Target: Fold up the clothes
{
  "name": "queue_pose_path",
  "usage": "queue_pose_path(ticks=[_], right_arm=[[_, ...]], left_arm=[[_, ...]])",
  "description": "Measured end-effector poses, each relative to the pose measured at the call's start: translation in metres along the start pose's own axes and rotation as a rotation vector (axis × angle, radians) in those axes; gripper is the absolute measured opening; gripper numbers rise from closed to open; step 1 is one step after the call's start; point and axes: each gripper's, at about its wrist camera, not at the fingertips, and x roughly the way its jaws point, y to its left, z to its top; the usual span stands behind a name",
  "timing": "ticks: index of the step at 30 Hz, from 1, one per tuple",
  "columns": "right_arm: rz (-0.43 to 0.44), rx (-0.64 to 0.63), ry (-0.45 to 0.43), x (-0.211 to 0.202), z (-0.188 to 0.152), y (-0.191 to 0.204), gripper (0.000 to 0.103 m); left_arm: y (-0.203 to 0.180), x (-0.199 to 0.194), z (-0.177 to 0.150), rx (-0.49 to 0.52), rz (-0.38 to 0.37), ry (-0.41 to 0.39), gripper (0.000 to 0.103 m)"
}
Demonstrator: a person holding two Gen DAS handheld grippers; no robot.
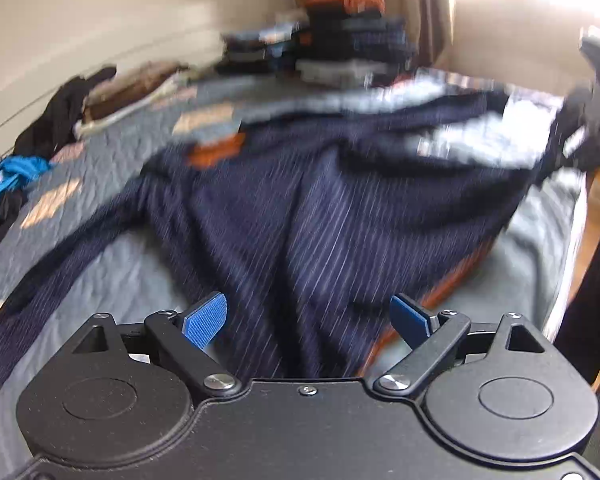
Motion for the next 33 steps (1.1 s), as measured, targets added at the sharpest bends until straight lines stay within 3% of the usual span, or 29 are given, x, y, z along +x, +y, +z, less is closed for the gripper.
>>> queue_pose_path(ticks=[5, 9, 10, 11, 13, 17, 19, 21, 22, 24, 26, 27, 33], right_arm=[[-0.029, 0.000, 0.044, 0.020, -0.011, -0.001, 0.005], [-0.045, -0.025, 0.044, 0.029, -0.014, 0.004, 0.006], [-0.051, -0.041, 0.044, 0.031, -0.014, 0.005, 0.007], [-0.061, -0.053, 0.044, 0.034, -0.013, 0.006, 0.007], [-0.079, -0.080, 0.052, 0.038, -0.013, 0.009, 0.008], [-0.105, -0.139, 0.045, 0.044, -0.012, 0.016, 0.012], [-0.131, -0.174, 0.053, 0.050, -0.012, 0.019, 0.020], [-0.160, -0.214, 0.056, 0.056, -0.014, 0.023, 0.038], [-0.166, -0.224, 0.050, 0.057, -0.015, 0.023, 0.039], [-0.159, -0.212, 0.035, 0.059, -0.015, 0.022, 0.035], [-0.124, -0.120, 0.028, 0.060, -0.011, 0.014, 0.014], [-0.111, -0.081, 0.016, 0.057, -0.008, 0.010, 0.007], [-0.071, 0.116, -0.103, 0.021, 0.008, -0.008, 0.005]], left_arm=[[-0.008, 0.010, -0.032, 0.031, 0.002, 0.046, 0.084], [-0.025, 0.017, -0.041, 0.162, 0.011, 0.076, 0.076], [-0.025, 0.020, -0.042, 0.172, 0.025, 0.077, 0.064], [-0.023, 0.023, -0.043, 0.162, 0.036, 0.081, 0.043], [-0.012, 0.024, -0.044, 0.103, 0.033, 0.085, 0.018], [-0.008, 0.029, -0.047, 0.084, 0.090, 0.108, 0.019], [-0.012, 0.036, -0.052, 0.110, 0.107, 0.153, 0.028], [-0.018, 0.038, -0.055, 0.153, 0.124, 0.152, 0.028], [-0.020, 0.038, -0.056, 0.175, 0.132, 0.149, 0.028], [-0.016, 0.041, -0.055, 0.145, 0.132, 0.155, 0.027], [-0.011, 0.044, -0.053, 0.113, 0.129, 0.164, 0.004], [-0.008, 0.044, -0.051, 0.101, 0.130, 0.167, 0.004], [0.020, 0.001, -0.033, -0.029, 0.117, 0.061, 0.003]])
